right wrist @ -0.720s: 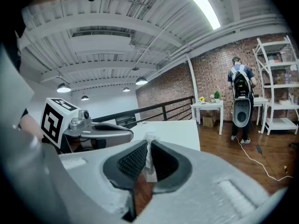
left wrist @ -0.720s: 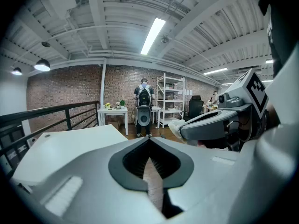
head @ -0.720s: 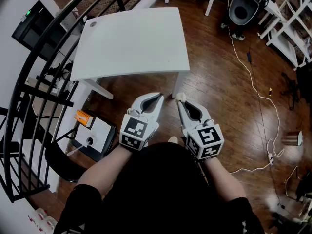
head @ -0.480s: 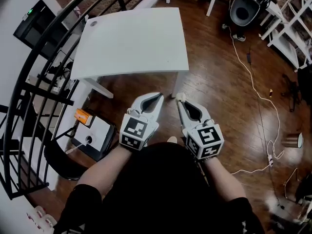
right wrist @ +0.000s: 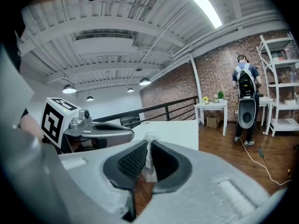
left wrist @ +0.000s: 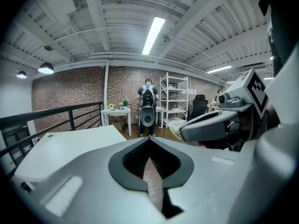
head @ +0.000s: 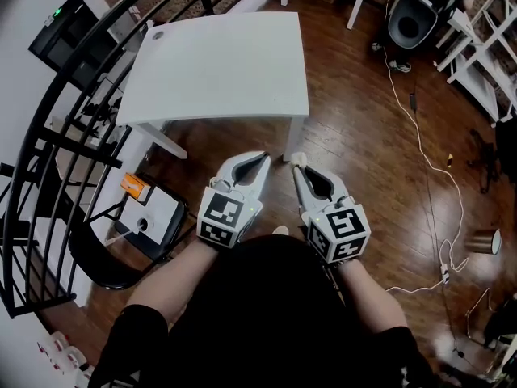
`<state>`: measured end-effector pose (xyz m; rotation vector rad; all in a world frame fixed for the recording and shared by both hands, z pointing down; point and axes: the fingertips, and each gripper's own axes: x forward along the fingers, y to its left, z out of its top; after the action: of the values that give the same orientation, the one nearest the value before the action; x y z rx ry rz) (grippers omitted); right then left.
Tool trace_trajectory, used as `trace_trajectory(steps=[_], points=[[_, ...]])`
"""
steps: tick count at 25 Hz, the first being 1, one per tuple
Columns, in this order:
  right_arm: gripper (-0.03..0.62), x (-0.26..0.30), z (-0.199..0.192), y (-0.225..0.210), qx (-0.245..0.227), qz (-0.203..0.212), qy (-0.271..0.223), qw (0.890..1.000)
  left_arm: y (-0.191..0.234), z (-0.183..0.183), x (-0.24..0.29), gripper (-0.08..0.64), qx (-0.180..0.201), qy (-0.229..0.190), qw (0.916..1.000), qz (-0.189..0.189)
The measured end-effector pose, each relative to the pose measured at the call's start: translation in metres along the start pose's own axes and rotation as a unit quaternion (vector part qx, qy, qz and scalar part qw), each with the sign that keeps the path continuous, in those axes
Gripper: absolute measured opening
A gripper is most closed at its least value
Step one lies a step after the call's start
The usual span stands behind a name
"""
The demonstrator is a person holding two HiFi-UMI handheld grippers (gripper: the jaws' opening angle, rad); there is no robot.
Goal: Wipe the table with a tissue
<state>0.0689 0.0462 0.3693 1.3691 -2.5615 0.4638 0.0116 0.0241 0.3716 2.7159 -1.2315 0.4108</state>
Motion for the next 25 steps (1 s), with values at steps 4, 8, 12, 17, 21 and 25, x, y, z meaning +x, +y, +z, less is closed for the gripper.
trace_trajectory(steps=[4, 8, 12, 17, 21, 25], points=[[0.015, -0.004, 0.0, -0.004, 0.0, 0.005, 0.001, 1.0, -0.004, 0.002, 0.001, 0.012, 0.0, -0.001, 1.0, 0.007], [0.015, -0.007, 0.0, -0.008, -0.001, 0.013, 0.001, 1.0, -0.007, 0.004, 0.004, 0.012, 0.0, -0.001, 0.9999, 0.016], [0.015, -0.009, 0.0, -0.012, 0.0, 0.016, 0.0, 1.0, -0.013, 0.004, 0.007, 0.012, 0.001, 0.001, 0.9998, 0.017], [0.015, -0.006, 0.003, -0.017, 0.0, 0.019, 0.0, 1.0, -0.011, 0.007, 0.012, 0.012, 0.001, 0.002, 0.9998, 0.018], [0.015, -0.001, 0.002, -0.02, 0.002, 0.02, 0.005, 1.0, -0.009, 0.007, 0.017, 0.012, 0.001, 0.003, 0.9998, 0.018], [0.015, 0.012, 0.003, -0.024, 0.0, 0.021, 0.013, 1.0, 0.002, 0.006, 0.025, 0.012, -0.002, 0.004, 0.9998, 0.018]])
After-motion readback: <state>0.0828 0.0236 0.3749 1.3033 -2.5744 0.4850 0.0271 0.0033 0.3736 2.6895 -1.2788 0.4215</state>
